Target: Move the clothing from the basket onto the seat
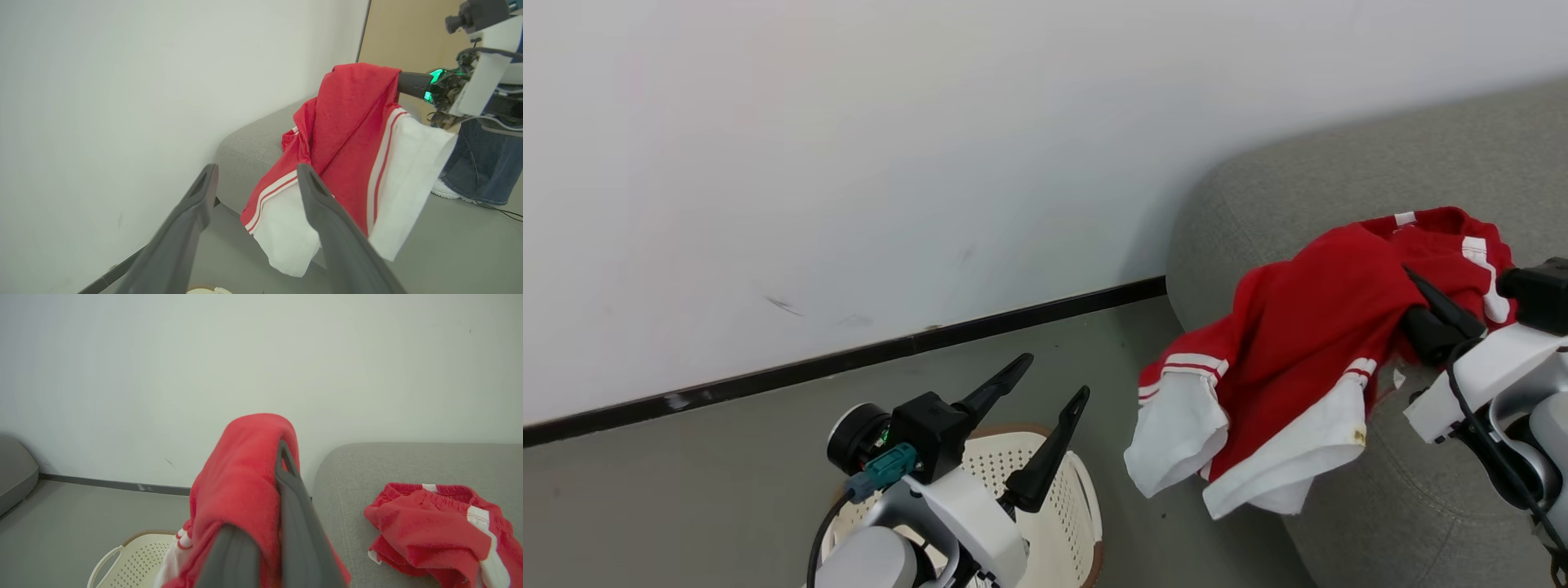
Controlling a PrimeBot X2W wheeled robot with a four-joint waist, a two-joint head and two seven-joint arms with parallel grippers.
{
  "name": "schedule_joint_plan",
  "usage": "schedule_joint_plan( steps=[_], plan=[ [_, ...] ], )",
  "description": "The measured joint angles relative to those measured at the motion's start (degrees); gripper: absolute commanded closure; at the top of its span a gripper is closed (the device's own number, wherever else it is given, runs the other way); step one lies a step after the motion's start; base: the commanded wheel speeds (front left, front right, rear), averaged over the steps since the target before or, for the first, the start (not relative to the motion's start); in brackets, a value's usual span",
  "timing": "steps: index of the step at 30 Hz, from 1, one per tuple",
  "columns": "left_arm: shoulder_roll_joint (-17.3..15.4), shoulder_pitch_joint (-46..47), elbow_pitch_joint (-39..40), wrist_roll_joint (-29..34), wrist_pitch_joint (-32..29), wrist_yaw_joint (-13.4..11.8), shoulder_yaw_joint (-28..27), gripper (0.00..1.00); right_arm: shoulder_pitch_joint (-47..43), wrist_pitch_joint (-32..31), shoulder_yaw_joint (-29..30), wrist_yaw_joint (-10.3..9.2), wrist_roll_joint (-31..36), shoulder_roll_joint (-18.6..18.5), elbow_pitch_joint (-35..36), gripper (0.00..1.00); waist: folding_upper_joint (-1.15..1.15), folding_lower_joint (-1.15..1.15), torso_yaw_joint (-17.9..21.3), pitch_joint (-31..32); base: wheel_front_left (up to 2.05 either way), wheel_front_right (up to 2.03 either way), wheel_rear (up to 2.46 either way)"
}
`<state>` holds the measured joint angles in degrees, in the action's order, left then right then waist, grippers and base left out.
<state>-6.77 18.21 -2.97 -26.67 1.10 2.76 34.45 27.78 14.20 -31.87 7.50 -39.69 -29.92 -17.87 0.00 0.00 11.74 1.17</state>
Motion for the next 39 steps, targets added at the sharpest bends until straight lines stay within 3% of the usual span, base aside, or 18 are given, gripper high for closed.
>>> schedule_joint_plan(
  steps=[19, 25, 32, 39],
  plan=[
    [0.9, -1.5, -2.4, -0.1, 3.8, 0.9, 0.9, 0.0, -11.7, 0.0, 11.3, -0.01, 2.5, -1.0, 5.2, 1.0, 0.0, 0.0, 9.3, 0.3, 0.0, 0.0, 0.0],
    [0.9, -2.5, -2.8, -0.1, 4.5, 0.8, 0.8, 0.0, -13.5, 0.0, 11.9, -0.01, 3.0, -0.6, 6.8, 1.0, 0.0, 0.0, 11.9, 0.4, 0.0, 0.0, 0.0],
    [0.3, -3.7, -2.8, 0.1, 5.6, -0.5, -0.5, 0.0, -12.1, -0.1, 12.4, -0.01, 2.8, 0.7, 7.9, 1.0, 0.0, 0.0, 14.1, 0.4, 0.0, 0.0, 0.0],
    [-1.1, -6.0, -2.2, 0.7, 6.3, -2.6, -1.7, 0.0, -3.5, -3.0, 14.9, -0.01, 1.7, 0.7, 7.8, 1.0, 0.0, 0.0, 15.5, 0.3, 0.0, 0.0, 0.0]
  ],
)
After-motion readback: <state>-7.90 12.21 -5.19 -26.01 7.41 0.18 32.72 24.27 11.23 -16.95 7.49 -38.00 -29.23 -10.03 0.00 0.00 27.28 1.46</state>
